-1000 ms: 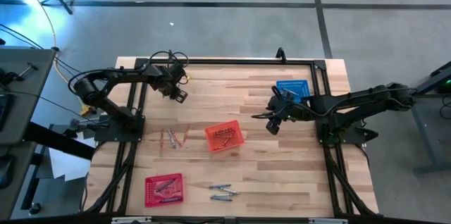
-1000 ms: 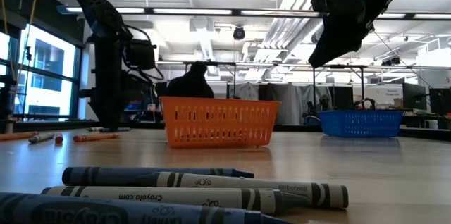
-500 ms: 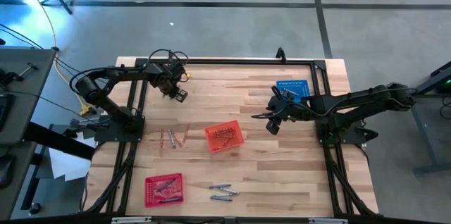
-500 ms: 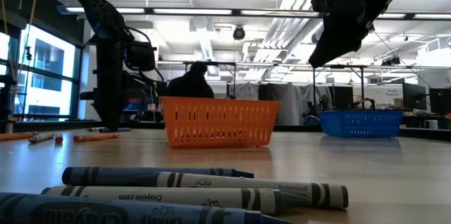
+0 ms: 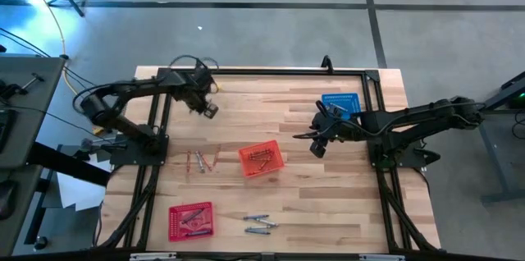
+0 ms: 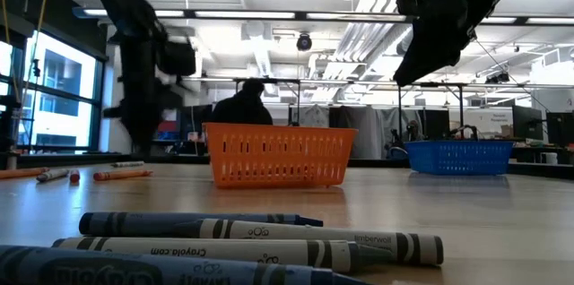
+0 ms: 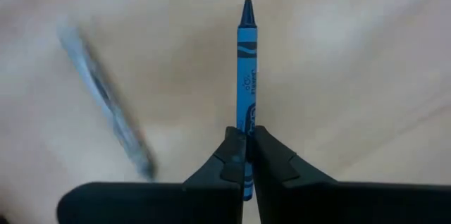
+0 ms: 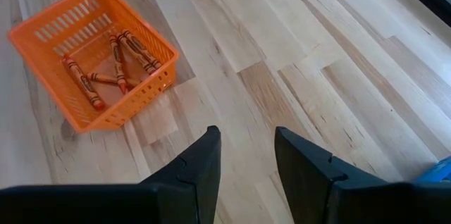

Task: Sort crayons
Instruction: Put the blue crayon into the red bin

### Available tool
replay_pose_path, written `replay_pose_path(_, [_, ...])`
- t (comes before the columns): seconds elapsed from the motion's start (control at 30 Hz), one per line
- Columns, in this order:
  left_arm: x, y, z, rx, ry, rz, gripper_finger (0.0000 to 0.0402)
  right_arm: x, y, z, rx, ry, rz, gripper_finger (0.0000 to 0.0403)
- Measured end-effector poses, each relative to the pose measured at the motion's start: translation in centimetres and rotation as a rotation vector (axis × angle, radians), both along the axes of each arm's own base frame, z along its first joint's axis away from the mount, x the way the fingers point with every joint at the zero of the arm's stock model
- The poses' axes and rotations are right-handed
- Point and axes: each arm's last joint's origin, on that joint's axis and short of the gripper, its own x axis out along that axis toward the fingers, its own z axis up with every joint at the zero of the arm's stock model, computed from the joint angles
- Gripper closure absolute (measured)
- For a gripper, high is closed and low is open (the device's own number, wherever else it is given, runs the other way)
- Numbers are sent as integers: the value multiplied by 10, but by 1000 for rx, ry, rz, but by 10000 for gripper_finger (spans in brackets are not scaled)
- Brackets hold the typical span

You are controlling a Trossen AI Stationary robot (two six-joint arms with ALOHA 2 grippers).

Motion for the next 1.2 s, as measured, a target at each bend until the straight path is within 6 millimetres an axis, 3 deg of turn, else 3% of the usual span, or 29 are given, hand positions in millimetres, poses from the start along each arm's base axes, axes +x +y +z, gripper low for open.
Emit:
replay_pose_path(0.13, [-3, -11, 22, 24, -21, -12, 401, 0, 0, 0, 1, 0, 0, 274])
replay_pose_path(0.27, [1, -27, 57, 99, -172, -41, 401, 0, 0, 0, 1, 0, 0, 274])
replay_pose_path(0.47, [5, -75, 107, 202, -482, -168, 401, 0, 0, 0, 1, -1, 0, 274])
replay_pose_path(0.6, [10, -107, 140, 290, -781, -310, 401, 0, 0, 0, -5, -2, -5, 274])
replay_pose_path(0.73, [16, -141, 162, 321, -998, -445, 401, 1, 0, 1, -5, -11, -5, 274])
replay_pose_path(0.83, [27, -168, 165, 362, -1054, -542, 401, 2, 0, 1, -5, -23, -5, 274])
replay_pose_path(0.97, [40, -202, 149, 394, -959, -595, 401, 2, 0, 2, -10, -30, 0, 274])
replay_pose_path(1.2, [33, -250, 109, 239, -730, -457, 401, 3, 0, 2, -17, -33, 7, 274])
